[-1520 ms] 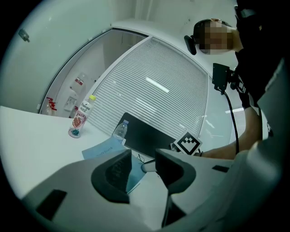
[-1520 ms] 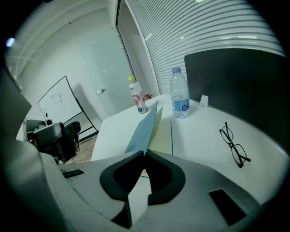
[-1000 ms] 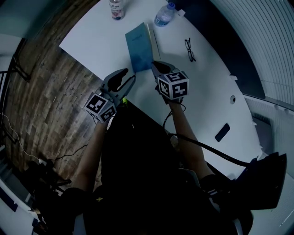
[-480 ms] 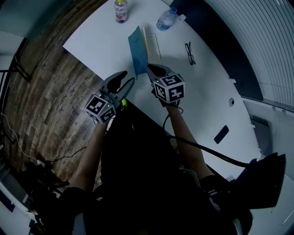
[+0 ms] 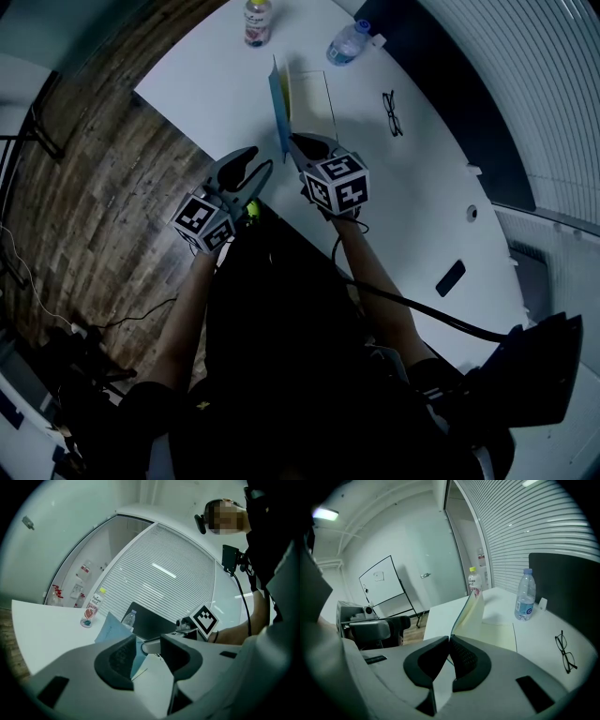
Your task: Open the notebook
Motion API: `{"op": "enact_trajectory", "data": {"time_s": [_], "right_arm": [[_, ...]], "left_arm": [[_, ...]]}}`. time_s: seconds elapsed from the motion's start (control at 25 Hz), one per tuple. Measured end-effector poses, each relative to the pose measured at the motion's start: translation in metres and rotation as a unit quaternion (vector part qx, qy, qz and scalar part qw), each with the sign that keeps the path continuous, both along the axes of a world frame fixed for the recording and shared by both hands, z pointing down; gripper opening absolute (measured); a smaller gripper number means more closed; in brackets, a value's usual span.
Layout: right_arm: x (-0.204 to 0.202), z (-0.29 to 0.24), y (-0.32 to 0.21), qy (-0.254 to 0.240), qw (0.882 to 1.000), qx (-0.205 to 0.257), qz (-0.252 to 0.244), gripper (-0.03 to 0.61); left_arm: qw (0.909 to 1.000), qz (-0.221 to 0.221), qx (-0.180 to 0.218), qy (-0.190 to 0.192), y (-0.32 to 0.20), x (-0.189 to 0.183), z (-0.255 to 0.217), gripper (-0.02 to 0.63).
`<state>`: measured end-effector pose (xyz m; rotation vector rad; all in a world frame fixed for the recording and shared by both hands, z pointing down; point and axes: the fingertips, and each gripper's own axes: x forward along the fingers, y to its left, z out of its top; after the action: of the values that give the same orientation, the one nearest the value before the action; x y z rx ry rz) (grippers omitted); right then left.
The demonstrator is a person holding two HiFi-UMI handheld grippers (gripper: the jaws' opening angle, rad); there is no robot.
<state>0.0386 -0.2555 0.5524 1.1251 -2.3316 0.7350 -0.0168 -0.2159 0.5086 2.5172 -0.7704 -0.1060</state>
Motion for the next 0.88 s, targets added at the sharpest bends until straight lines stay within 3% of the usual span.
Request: {"op": "enact_trajectory", "data": {"time_s": [0.88], "right_arm": [[-0.078,0.024,0.009,-0.014,0.997,-0.023,-0.071,0.041]], "left_arm": [[0.9994,-0.029,-0.021,-0.002,-0.007,-0.049,0.017,0.144]]}}
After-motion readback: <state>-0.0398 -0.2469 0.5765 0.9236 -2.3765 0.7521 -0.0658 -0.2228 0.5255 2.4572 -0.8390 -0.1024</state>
